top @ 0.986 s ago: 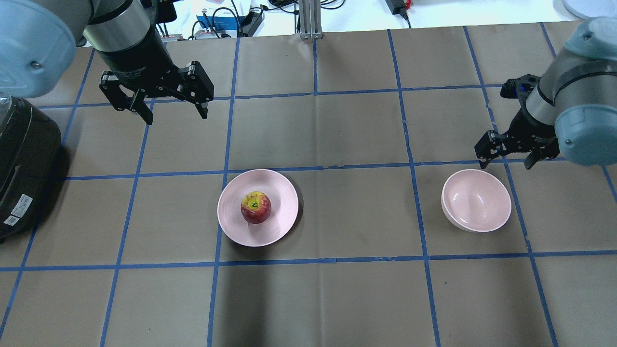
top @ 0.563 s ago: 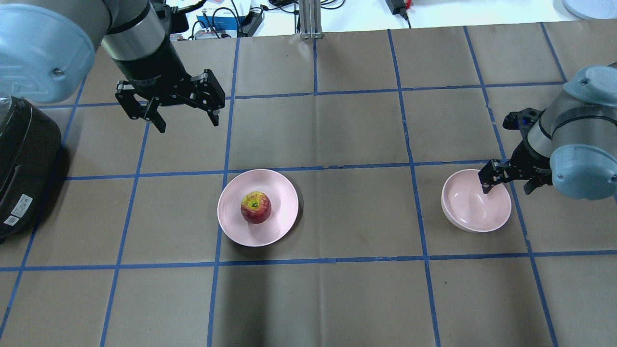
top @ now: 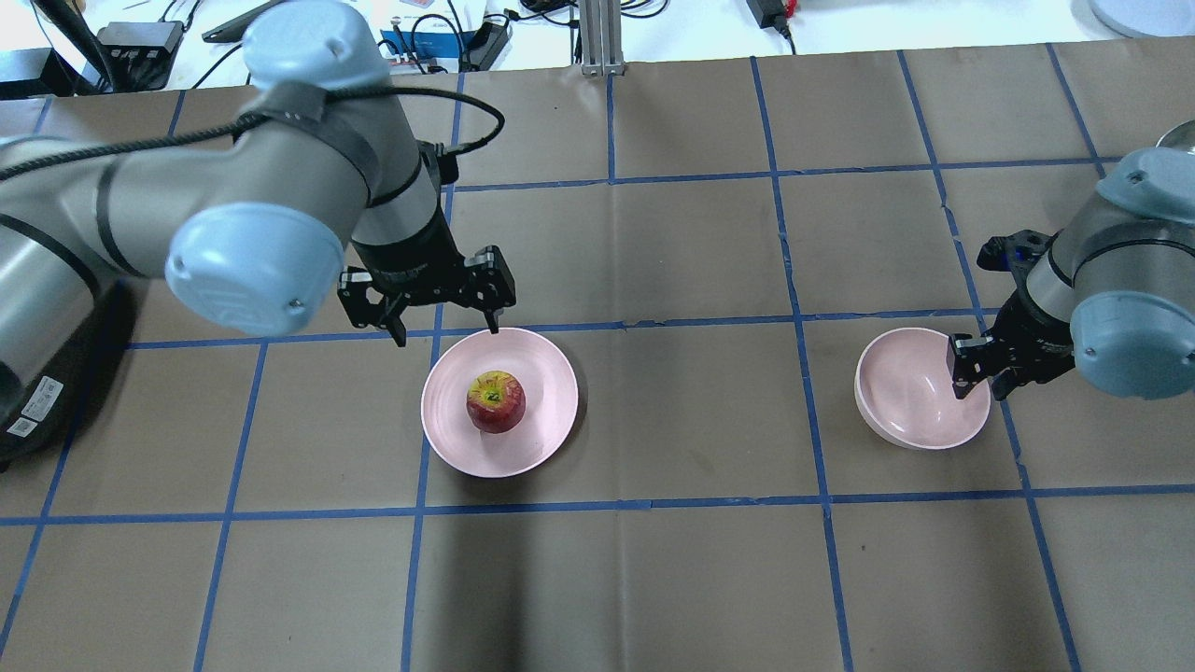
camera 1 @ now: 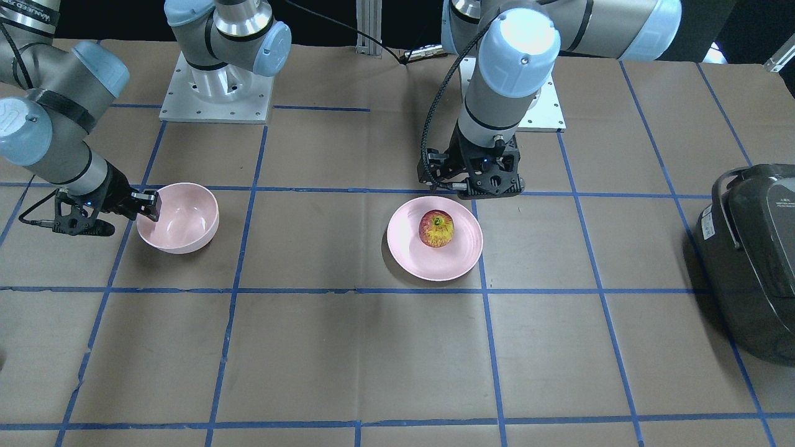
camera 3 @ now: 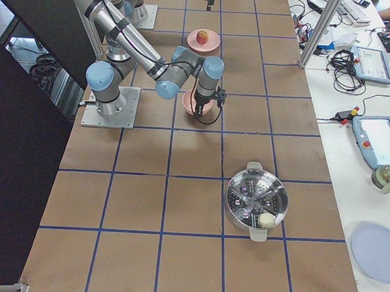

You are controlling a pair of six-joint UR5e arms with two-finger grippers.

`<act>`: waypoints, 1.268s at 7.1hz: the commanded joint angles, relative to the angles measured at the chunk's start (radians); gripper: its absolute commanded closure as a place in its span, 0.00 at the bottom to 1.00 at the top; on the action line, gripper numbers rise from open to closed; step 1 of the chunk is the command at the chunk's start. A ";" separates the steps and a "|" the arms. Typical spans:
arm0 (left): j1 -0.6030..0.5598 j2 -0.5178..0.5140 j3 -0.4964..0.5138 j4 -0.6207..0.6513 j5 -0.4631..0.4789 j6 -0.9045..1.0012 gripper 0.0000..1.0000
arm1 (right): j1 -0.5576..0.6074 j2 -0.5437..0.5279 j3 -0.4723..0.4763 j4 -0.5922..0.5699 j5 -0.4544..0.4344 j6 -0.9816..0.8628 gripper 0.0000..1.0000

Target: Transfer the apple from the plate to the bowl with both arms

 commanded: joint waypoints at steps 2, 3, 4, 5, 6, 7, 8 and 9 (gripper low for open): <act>-0.051 -0.078 -0.258 0.404 0.022 -0.024 0.00 | 0.000 -0.011 -0.007 0.015 0.044 -0.004 0.96; -0.063 -0.098 -0.263 0.412 0.028 -0.035 0.00 | 0.004 -0.022 -0.021 0.032 0.061 -0.002 0.97; -0.071 -0.098 -0.267 0.414 0.031 -0.032 0.00 | 0.012 -0.023 -0.052 0.084 0.131 0.007 0.96; -0.069 -0.101 -0.266 0.423 0.066 -0.027 0.00 | 0.056 -0.023 -0.087 0.113 0.168 0.045 0.96; -0.069 -0.129 -0.266 0.468 0.083 -0.027 0.00 | 0.132 -0.022 -0.102 0.113 0.184 0.117 0.96; -0.071 -0.159 -0.266 0.525 0.082 -0.029 0.00 | 0.220 -0.011 -0.104 0.100 0.185 0.216 0.96; -0.066 -0.164 -0.261 0.530 0.076 -0.024 0.00 | 0.313 -0.008 -0.103 0.083 0.187 0.278 0.96; -0.066 -0.169 -0.263 0.524 0.074 0.011 0.15 | 0.379 -0.003 -0.103 0.061 0.187 0.345 0.96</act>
